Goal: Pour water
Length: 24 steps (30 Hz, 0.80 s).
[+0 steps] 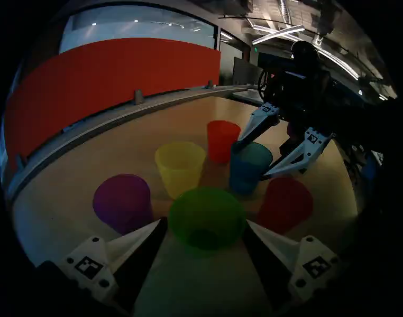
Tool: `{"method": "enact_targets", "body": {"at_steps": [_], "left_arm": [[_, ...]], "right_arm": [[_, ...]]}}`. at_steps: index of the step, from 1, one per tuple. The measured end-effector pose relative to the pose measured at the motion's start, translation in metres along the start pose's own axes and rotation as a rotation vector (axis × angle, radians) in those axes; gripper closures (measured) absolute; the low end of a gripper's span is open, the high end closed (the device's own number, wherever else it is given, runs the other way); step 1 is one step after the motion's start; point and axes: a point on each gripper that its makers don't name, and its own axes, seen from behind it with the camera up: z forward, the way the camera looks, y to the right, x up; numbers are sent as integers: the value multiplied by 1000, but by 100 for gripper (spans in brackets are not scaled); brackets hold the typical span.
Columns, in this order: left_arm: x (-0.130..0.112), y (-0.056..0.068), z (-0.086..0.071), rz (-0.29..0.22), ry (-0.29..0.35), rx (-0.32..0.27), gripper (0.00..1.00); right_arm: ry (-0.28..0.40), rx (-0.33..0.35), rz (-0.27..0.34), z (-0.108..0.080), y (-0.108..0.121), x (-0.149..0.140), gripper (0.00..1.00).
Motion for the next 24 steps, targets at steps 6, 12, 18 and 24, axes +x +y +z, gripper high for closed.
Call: {"method": "enact_targets", "body": {"at_steps": [6,12,18,24], "left_arm": [[1,-1,1,2,1,7,1],[3,2,3,6,2,5,8],[2,4,3,25,-2,7,13],[2,5,2,21,-6,3,13]], "right_arm": [[0,2,0,1,0,1,1],[0,2,-4,1,1,1,1],[1,3,-4,1,1,1,1],[3,4,0,3,0,2,1]]}}
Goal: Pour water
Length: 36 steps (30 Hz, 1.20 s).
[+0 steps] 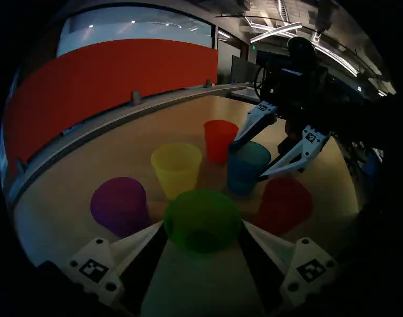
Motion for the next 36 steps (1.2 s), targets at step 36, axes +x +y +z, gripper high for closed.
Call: {"method": "enact_targets", "body": {"at_steps": [36], "left_arm": [[32,5,-33,2,89,35,13]], "right_arm": [[59,-41,22,-36,-6,32,10]]}}
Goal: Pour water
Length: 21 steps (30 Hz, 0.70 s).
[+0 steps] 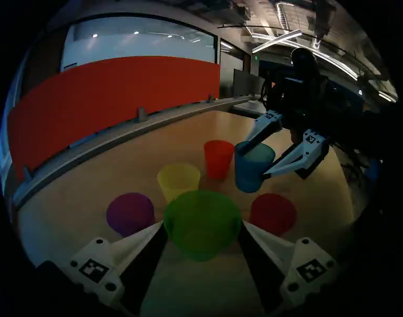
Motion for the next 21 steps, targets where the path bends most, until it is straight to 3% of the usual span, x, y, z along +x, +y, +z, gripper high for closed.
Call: {"method": "enact_targets", "body": {"at_steps": [11,21], "left_arm": [[45,4,-37,-7,112,48,13],[71,13,-65,7,180,88,13]], "right_arm": [[67,-51,-5,-40,-6,35,10],[147,-93,4,-71,-13,65,10]]}}
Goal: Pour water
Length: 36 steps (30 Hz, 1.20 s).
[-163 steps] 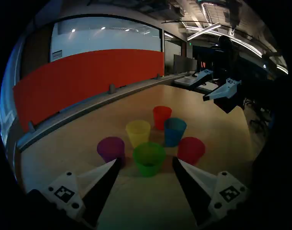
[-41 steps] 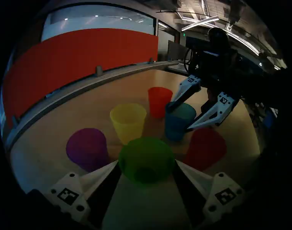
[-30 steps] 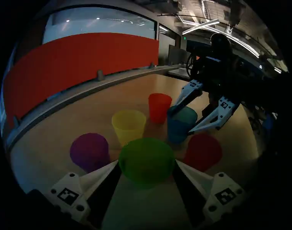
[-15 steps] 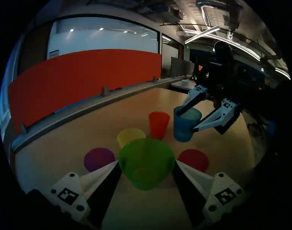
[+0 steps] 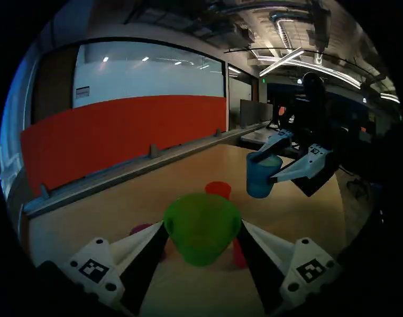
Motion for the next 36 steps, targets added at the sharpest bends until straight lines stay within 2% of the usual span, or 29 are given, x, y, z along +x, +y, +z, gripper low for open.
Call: {"method": "enact_targets", "body": {"at_steps": [8,17,29,36], "left_arm": [[18,8,-14,-3,49,12,13],[34,10,-25,-7,93,25,13],[50,13,-32,-30,137,22,13],[61,14,-34,-28,169,19,12]], "right_arm": [[61,-13,-8,-16,-9,23,10],[138,-36,-7,-24,-13,46,10],[235,-49,-1,-29,-13,73,9],[269,-56,13,-30,-9,80,8]]}}
